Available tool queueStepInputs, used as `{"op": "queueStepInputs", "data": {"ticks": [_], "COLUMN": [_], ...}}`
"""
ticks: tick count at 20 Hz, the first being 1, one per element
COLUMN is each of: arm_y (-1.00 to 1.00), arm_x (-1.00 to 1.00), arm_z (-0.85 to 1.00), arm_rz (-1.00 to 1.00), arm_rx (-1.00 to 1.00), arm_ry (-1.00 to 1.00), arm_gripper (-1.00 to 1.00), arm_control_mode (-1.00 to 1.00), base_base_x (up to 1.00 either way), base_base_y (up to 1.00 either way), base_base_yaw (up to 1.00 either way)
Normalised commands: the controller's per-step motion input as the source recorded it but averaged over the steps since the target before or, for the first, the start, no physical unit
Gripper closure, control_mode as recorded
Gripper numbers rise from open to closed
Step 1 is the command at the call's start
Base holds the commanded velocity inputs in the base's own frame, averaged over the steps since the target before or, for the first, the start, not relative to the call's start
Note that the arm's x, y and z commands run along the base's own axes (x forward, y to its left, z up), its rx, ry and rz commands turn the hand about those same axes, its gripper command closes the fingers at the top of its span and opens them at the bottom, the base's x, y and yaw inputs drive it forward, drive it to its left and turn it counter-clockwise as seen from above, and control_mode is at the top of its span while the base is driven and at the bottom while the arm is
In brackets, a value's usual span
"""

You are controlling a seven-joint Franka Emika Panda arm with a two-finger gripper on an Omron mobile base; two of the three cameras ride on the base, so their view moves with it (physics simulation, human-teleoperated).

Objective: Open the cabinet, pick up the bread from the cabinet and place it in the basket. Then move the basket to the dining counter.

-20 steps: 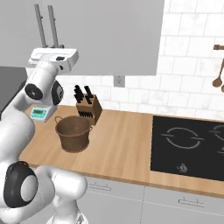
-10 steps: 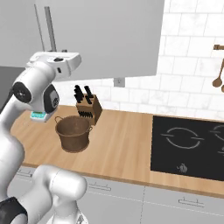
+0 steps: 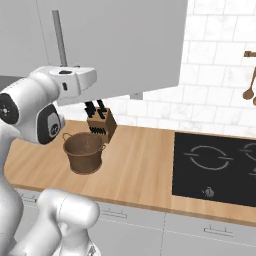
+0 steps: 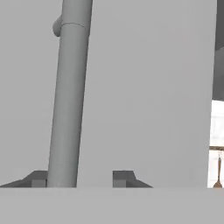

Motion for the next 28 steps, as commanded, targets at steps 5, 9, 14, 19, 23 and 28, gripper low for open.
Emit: {"op": "queueStepInputs", "data": {"ticks": [5, 9, 14, 19, 23, 28], "arm_y": [-0.76, -0.7, -0.53, -0.1, 0.0, 0.12], "arm_x": [-1.0, -1.0, -0.83, -0.46, -0.75, -1.0], "arm_z": [0.24, 0.27, 0.18, 0.0, 0.01, 0.0], "arm_rz": [-0.03, -0.04, -0.01, 0.0, 0.0, -0.01], "arm_rx": [0.0, 0.0, 0.0, 0.0, 0.0, 0.0], "arm_ry": [0.11, 0.1, 0.09, 0.02, 0.0, 0.0], "arm_gripper": [1.0, 1.0, 1.0, -1.0, -1.0, -1.0], "arm_control_mode": [-1.0, -1.0, -1.0, -1.0, -1.0, -1.0], "base_base_x": [0.0, 0.0, 0.0, 0.0, 0.0, 0.0], "base_base_y": [0.0, 0.0, 0.0, 0.0, 0.0, 0.0], "base_base_yaw": [0.0, 0.0, 0.0, 0.0, 0.0, 0.0]}}
